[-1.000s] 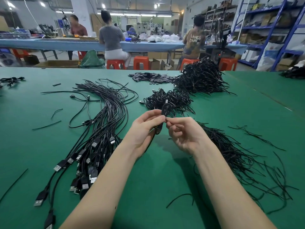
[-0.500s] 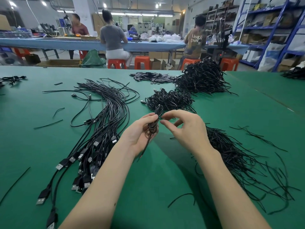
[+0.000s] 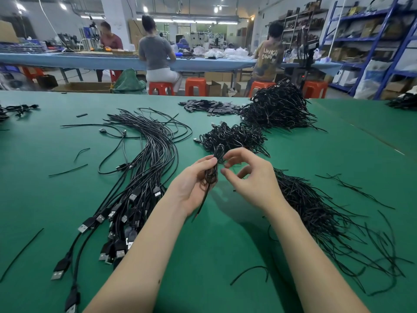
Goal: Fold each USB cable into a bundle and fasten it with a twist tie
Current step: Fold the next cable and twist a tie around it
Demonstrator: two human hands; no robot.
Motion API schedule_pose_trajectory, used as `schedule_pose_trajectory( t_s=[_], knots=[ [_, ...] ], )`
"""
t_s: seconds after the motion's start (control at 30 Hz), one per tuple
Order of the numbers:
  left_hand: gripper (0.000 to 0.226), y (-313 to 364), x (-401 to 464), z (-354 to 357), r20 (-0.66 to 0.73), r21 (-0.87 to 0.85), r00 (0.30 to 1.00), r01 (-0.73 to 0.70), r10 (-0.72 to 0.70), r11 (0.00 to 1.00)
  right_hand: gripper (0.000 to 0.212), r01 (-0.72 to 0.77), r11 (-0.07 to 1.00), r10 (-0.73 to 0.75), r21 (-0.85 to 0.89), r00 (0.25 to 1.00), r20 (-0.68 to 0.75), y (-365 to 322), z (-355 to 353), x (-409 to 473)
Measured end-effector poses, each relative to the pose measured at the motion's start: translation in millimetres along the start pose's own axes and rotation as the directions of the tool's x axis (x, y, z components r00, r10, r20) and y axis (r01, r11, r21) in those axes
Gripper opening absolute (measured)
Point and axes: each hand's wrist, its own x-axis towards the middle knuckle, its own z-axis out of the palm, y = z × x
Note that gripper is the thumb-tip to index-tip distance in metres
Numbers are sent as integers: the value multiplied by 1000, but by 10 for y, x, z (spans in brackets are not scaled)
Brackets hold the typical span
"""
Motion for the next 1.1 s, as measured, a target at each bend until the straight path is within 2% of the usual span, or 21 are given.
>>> schedule_pose_trajectory(
  t_s=[0.07, 0.13, 0.2, 0.27, 0.3, 0.37, 0.4, 0.43, 0.47, 0.5, 0.53, 0.57, 0.6, 0.63, 0.67, 0.73, 0.93, 1.0, 1.03, 1.07, 1.1],
  knots=[
    [9, -5, 1, -6, -3, -2, 1000, 12, -12, 1000, 12, 102, 986, -106, -135, 994, -23, 41, -25, -3],
    [9, -15, 0, -15, -1, -12, 1000, 20, -20, 1000, 5, 104, 988, -111, -114, 992, -53, 52, -39, -6],
    [10, -21, 1, -17, 12, -18, 1000, 10, -10, 1000, 5, 15, 1000, -16, -21, 999, -42, 20, -20, 5],
    [14, -25, -11, -3, 44, -20, 999, -19, 20, 1000, 16, -219, 941, 209, 258, 976, 68, -46, 21, 17],
    [18, -30, -17, 5, 66, -24, 997, -44, 45, 999, 21, -403, 799, 357, 446, 915, 186, -89, 29, 30],
    [25, -39, -23, 23, 113, -42, 987, -107, 111, 993, 24, -701, 219, 496, 679, 679, 541, -167, 33, 42],
    [26, -45, -22, 32, 129, -44, 982, -137, 141, 990, 18, -721, -72, 457, 689, 590, 666, -178, 27, 39],
    [26, -47, -18, 35, 131, -34, 978, -160, 163, 987, 13, -706, -222, 416, 672, 555, 721, -191, 30, 30],
    [25, -45, -15, 30, 119, -11, 978, -173, 173, 985, 10, -708, -218, 406, 672, 560, 722, -203, 42, 25],
    [22, -37, -10, 18, 94, 21, 981, -175, 172, 984, 11, -724, -37, 441, 689, 607, 662, -209, 51, 24],
    [17, -31, -2, -2, 63, 58, 985, -164, 160, 985, 14, -701, 291, 479, 651, 696, 535, -200, 60, 17],
    [14, -23, 3, -24, 36, 87, 989, -144, 141, 986, 18, -587, 645, 461, 489, 810, 364, -197, 64, 10],
    [12, -12, 6, -50, 15, 105, 993, -116, 115, 988, 19, -398, 883, 352, 249, 912, 208, -180, 65, 9],
    [11, 2, 3, -68, 3, 117, 996, -85, 86, 989, 19, -201, 979, 195, 40, 973, 123, -137, 68, 19],
    [10, 14, -3, -82, -2, 129, 998, -57, 58, 990, 16, -41, 995, 51, -92, 994, 102, -92, 63, 28],
    [10, 32, -12, -101, -8, 157, 1000, -15, 16, 987, 17, 118, 964, -88, -238, 987, 133, -18, 57, 26],
    [12, 8, -9, -130, -30, 221, 997, 69, -65, 973, 32, 157, 970, -139, -187, 985, 104, 105, 117, -34],
    [22, -28, -12, -124, -5, 225, 999, 48, -48, 973, 39, 74, 995, -70, -70, 996, 59, 91, 147, -54],
    [26, -48, -8, -109, 6, 204, 1000, 15, -17, 979, 42, -44, 996, 40, 74, 998, 45, 57, 178, -58],
    [27, -75, 4, -92, 5, 174, 1000, -28, 27, 984, 44, -234, 929, 226, 285, 972, 62, 12, 213, -43],
    [25, -104, 18, -69, -8, 154, 997, -79, 81, 985, 44, -442, 722, 422, 533, 891, 168, -41, 260, -20]
  ],
)
